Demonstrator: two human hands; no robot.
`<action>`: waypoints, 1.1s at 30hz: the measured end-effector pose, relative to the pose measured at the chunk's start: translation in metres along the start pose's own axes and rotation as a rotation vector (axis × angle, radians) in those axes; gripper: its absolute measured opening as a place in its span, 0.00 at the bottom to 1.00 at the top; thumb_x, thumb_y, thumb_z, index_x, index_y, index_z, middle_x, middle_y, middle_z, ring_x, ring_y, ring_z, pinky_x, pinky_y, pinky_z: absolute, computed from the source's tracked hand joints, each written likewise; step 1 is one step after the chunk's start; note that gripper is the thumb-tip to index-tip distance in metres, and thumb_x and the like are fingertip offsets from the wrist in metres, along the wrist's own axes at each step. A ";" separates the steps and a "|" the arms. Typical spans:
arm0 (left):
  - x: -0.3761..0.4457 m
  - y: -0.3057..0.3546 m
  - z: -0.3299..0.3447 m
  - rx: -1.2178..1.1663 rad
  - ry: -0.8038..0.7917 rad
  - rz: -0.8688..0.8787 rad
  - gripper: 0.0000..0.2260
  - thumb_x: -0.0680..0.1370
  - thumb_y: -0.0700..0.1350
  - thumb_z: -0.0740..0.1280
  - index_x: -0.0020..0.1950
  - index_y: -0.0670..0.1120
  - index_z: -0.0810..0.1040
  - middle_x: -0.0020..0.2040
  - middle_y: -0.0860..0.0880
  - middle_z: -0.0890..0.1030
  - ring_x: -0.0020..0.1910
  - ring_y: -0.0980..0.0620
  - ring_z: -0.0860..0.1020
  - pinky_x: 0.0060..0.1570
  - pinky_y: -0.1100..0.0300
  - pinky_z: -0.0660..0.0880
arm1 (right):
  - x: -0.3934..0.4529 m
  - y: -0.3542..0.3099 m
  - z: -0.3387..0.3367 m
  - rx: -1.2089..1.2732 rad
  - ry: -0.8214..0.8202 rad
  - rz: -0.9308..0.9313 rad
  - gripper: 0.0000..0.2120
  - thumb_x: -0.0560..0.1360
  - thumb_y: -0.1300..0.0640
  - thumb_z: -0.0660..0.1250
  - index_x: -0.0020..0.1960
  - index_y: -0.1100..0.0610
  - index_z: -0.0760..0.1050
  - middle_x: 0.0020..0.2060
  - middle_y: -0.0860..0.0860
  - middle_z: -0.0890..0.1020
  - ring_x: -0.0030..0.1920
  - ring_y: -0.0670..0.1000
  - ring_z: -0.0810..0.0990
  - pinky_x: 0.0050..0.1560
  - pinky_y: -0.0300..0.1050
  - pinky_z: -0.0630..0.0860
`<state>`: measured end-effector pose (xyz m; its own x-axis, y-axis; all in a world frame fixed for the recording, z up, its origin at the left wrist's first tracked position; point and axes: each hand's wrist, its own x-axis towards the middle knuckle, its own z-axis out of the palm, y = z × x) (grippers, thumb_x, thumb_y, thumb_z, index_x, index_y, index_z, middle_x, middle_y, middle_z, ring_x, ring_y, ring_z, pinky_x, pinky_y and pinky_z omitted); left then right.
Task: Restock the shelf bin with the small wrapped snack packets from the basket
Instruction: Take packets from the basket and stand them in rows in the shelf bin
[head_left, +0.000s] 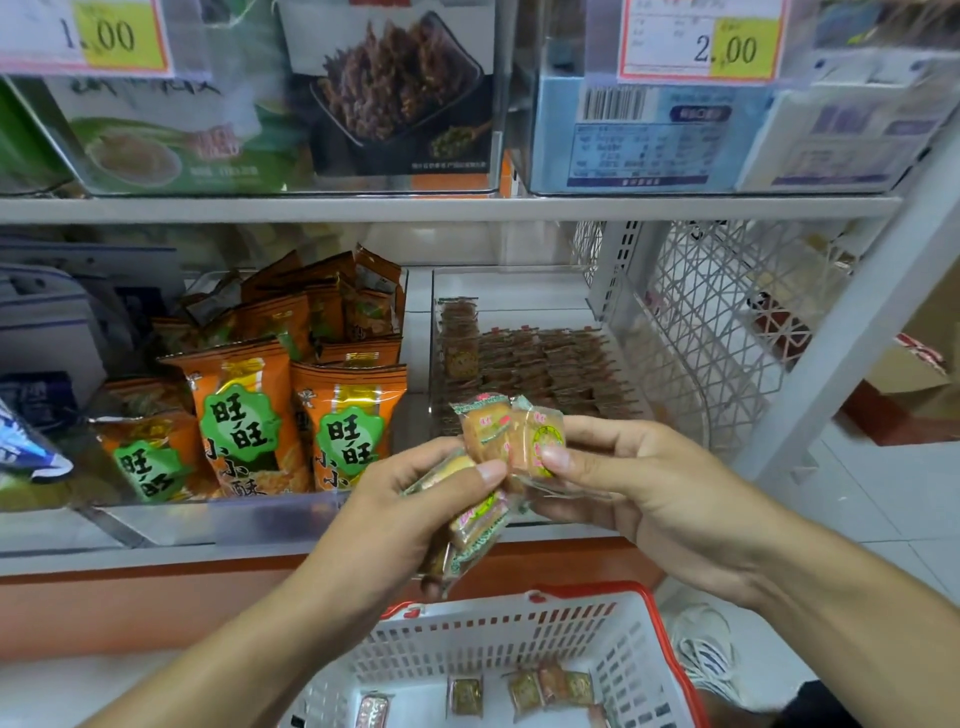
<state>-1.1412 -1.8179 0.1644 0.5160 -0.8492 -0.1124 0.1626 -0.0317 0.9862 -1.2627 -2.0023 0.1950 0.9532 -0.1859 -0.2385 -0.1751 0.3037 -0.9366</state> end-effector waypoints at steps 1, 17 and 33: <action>0.000 0.000 0.000 0.006 0.012 0.011 0.21 0.72 0.60 0.73 0.61 0.51 0.83 0.37 0.43 0.77 0.27 0.50 0.72 0.24 0.63 0.68 | 0.000 -0.001 0.000 0.015 -0.027 0.009 0.16 0.74 0.62 0.70 0.61 0.61 0.82 0.58 0.61 0.84 0.60 0.58 0.83 0.55 0.44 0.81; 0.003 0.005 -0.001 0.128 0.145 -0.036 0.16 0.72 0.58 0.72 0.57 0.56 0.84 0.42 0.41 0.85 0.34 0.41 0.79 0.32 0.54 0.72 | 0.026 -0.017 -0.016 0.038 -0.169 0.089 0.28 0.70 0.73 0.71 0.69 0.61 0.73 0.59 0.60 0.83 0.55 0.58 0.84 0.54 0.50 0.83; 0.020 0.006 0.003 0.078 0.334 -0.017 0.06 0.76 0.54 0.73 0.53 0.59 0.85 0.47 0.45 0.86 0.33 0.46 0.80 0.28 0.58 0.74 | 0.162 0.019 0.006 -0.774 0.444 -0.198 0.16 0.71 0.67 0.65 0.47 0.47 0.81 0.46 0.40 0.86 0.50 0.46 0.83 0.50 0.38 0.79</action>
<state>-1.1322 -1.8365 0.1684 0.7628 -0.6290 -0.1497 0.1154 -0.0954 0.9887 -1.1101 -2.0208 0.1402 0.8291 -0.5588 0.0179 -0.2877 -0.4538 -0.8434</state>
